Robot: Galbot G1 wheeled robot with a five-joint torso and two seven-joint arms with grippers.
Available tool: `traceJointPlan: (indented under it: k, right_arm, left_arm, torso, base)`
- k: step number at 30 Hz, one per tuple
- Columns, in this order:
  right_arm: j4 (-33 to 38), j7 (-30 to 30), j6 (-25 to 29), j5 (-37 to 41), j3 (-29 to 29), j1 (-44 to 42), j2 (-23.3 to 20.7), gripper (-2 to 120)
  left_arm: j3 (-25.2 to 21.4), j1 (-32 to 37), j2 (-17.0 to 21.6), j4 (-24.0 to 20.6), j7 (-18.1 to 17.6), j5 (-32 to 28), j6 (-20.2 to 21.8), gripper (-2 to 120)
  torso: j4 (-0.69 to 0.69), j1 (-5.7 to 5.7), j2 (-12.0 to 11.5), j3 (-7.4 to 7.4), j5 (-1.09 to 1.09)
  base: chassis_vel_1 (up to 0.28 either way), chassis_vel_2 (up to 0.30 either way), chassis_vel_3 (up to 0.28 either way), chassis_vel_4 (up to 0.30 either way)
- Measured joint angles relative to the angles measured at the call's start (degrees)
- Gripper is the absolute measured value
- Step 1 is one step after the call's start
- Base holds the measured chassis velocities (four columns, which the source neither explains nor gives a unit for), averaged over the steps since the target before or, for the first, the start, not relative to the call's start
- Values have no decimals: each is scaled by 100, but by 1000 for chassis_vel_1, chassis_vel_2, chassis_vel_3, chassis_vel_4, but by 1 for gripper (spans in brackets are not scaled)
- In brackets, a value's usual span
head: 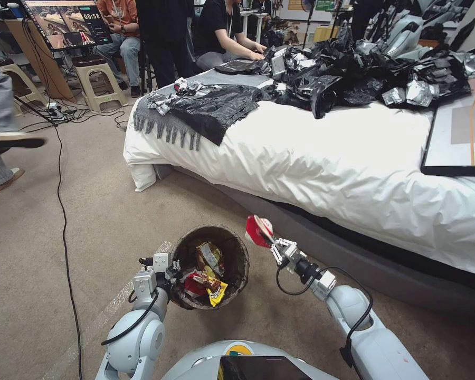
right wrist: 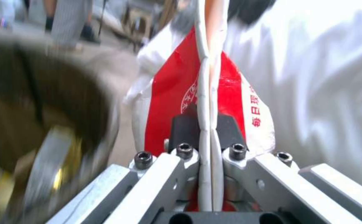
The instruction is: Pick up the trash bin, then pick up the garbage from the floor and place it into the trash bin.
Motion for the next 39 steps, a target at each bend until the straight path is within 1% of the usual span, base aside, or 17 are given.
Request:
traceJointPlan:
  k: [1, 4, 5, 8, 9, 10, 12, 13, 16, 17, 22, 24, 25, 27, 34, 39]
  right_arm:
    - [0, 0, 0, 0, 0, 0, 0, 0]
    - [450, 75, -28, 261, -42, -8, 26, 0]
    - [450, 75, -28, 261, -42, -8, 26, 0]
    - [937, 66, -67, 529, -221, -86, 10, 0]
    - [937, 66, -67, 529, -221, -86, 10, 0]
    - [1266, 62, -124, 663, -389, -167, -21, 0]
    - [1593, 53, -211, 707, -639, -245, -46, 0]
    - [1593, 53, -211, 707, -639, -245, -46, 0]
    - [1849, 50, -327, 633, -943, -299, -108, 0]
    - [1849, 50, -327, 633, -943, -299, -108, 0]
    - [1911, 44, -437, 383, -1416, -314, -235, 0]
    - [1826, 33, -448, 241, -1597, -317, -228, 0]
    - [1826, 33, -448, 241, -1597, -317, -228, 0]
    - [1648, 25, -437, 109, -1749, -323, -170, 0]
    - [1337, 30, -356, -33, -1859, -330, -75, 0]
    - [1297, 33, -341, -49, -1868, -330, -62, 0]
  left_arm:
    - [0, 0, 0, 0, 0, 0, 0, 3]
    - [3, 4, 1, -3, -3, 1, 4, 3]
    - [3, 4, 1, -3, -3, 1, 4, 3]
    - [12, 1, -3, -3, -8, 3, 13, 3]
    - [12, 1, -3, -3, -8, 3, 13, 3]
    - [19, -2, -4, -4, -10, 3, 22, 3]
    - [35, -4, -5, -4, -12, 3, 34, 3]
    - [35, -4, -5, -4, -12, 3, 34, 3]
    - [62, -1, -9, -5, -14, 3, 49, 3]
    - [62, -1, -9, -5, -14, 3, 49, 3]
    - [83, 10, -22, -33, -13, 3, 55, 3]
    - [88, 14, -33, -45, -13, 4, 56, 3]
    - [88, 14, -33, -45, -13, 4, 56, 3]
    - [90, 30, -41, -62, -13, 10, 56, 3]
    - [90, 65, -45, -107, -13, 18, 56, 3]
    - [90, 67, -46, -114, -13, 18, 56, 3]
  torso:
    - [0, 0, 0, 0, 0]
    - [0, 0, 0, 0, 1]
    - [0, 0, 0, 0, 1]
    - [0, 0, 0, 0, 1]
    - [0, 0, 0, 0, 1]
    - [0, 0, 0, 0, 0]
    - [-1, 0, 0, 0, 0]
    - [-1, 0, 0, 0, 0]
    - [-1, 0, 0, 0, 0]
    - [-1, 0, 0, 0, 0]
    - [0, 0, 0, 0, 0]
    - [0, 0, 0, 0, 0]
    - [0, 0, 0, 0, 0]
    - [0, 0, 0, 0, 1]
    - [0, 0, 0, 0, 1]
    - [0, 0, 0, 0, 1]
  base:
    - [0, 0, 0, 0]
    - [0, 0, 0, 0]
    - [0, 0, 0, 0]
    - [0, 0, 0, 0]
    - [0, 0, 0, 0]
    - [0, 0, 0, 0]
    - [0, 0, 0, 0]
    - [0, 0, 0, 0]
    - [0, 0, 0, 0]
    - [0, 0, 0, 0]
    - [0, 0, 0, 0]
    - [0, 0, 0, 0]
    - [0, 0, 0, 0]
    - [0, 0, 0, 0]
    - [0, 0, 0, 0]
    - [0, 0, 0, 0]
